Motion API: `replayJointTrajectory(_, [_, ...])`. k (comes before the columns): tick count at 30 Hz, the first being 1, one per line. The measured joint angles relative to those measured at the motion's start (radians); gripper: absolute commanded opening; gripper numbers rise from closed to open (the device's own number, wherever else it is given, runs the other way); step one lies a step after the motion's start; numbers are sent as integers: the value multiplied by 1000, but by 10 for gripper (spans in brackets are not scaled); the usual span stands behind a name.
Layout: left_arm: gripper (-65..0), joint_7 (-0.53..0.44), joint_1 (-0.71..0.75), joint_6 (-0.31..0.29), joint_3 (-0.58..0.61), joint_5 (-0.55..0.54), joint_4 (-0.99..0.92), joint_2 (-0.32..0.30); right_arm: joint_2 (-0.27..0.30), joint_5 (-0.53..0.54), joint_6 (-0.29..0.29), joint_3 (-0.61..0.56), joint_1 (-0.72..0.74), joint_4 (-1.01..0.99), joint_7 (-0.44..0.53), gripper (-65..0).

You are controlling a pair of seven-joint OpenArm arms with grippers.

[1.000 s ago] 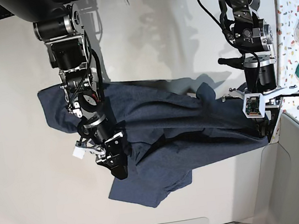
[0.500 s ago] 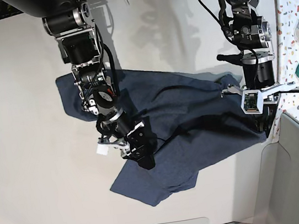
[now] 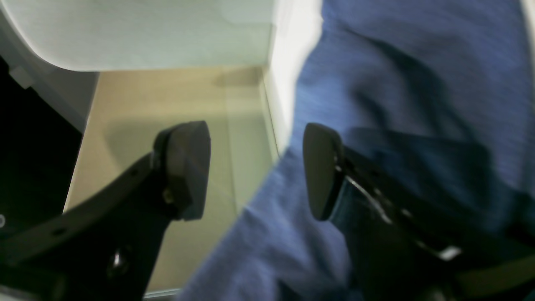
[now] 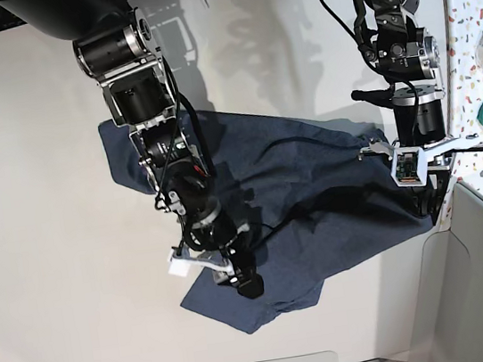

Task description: Layout the t-shirt on the table in an organized manner, then fold the t-shirt properly

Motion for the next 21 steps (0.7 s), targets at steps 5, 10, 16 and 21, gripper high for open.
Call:
replayJointTrajectory(5, [-650, 0, 0, 0, 0, 0, 0, 0, 3, 0, -124, -80, 5, 40, 109, -294])
replayJointTrajectory(10, [-650, 0, -3, 0, -1, 0, 0, 0, 0, 0, -232, -97, -12, 67, 160, -294])
replayJointTrajectory(16, [-650, 0, -3, 0, -1, 0, -2, 0, 3, 0, -274, -104, -53, 87, 164, -294])
replayJointTrajectory(21, [-650, 0, -3, 0, 2, 0, -3, 0, 5, 0, -275, -196, -55, 92, 165, -294])
